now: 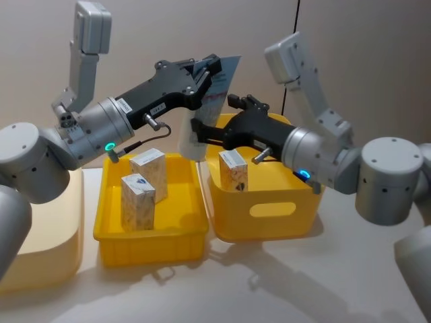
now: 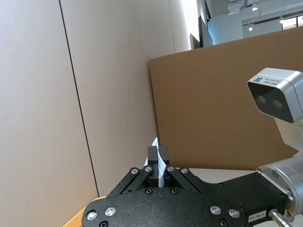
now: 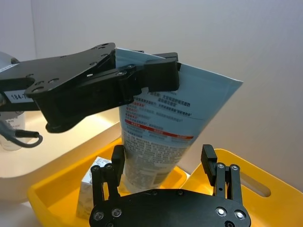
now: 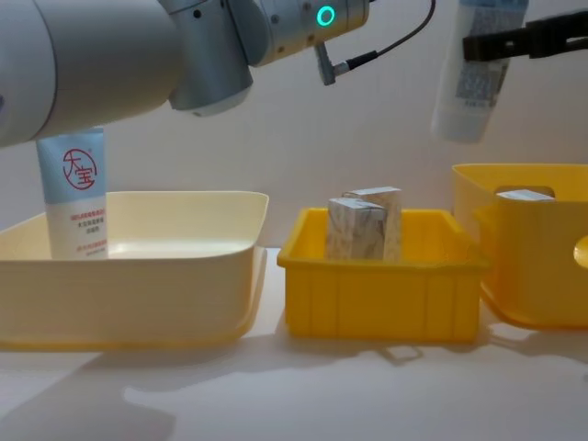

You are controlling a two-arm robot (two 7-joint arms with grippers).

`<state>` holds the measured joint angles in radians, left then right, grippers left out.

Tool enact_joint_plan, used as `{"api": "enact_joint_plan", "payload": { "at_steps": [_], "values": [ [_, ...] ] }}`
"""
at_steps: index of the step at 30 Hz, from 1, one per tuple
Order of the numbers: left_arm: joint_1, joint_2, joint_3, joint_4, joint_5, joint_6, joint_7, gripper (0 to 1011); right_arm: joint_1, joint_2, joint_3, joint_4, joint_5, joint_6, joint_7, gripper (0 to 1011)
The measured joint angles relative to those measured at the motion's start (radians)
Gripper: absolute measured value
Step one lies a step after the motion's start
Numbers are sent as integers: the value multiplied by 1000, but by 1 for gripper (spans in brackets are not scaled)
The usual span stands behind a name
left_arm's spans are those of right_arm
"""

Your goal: Bimanual collaborative sorting of washing and personal care products

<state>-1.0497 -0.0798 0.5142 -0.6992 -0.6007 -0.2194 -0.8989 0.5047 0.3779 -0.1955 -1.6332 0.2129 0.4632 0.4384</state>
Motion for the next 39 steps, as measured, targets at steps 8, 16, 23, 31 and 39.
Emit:
{"api": "enact_joint_plan", "payload": {
  "at_steps": [8,16,23,31,39],
  "values": [
    [6,7,3,-11,-6,4,1,14,20,-28,-18,20,9,5,-16,1005],
    [12,15,7,-24,-12,8,5,13,35,-49,-35,31,15,10,-31,1004],
    [16,20,9,-31,-16,10,8,13,42,-58,-42,36,17,12,-41,988],
    [18,23,10,-35,-18,10,10,13,46,-64,-48,40,18,13,-46,818],
    [19,24,10,-37,-19,11,11,13,48,-67,-51,42,19,14,-49,760]
  ]
}}
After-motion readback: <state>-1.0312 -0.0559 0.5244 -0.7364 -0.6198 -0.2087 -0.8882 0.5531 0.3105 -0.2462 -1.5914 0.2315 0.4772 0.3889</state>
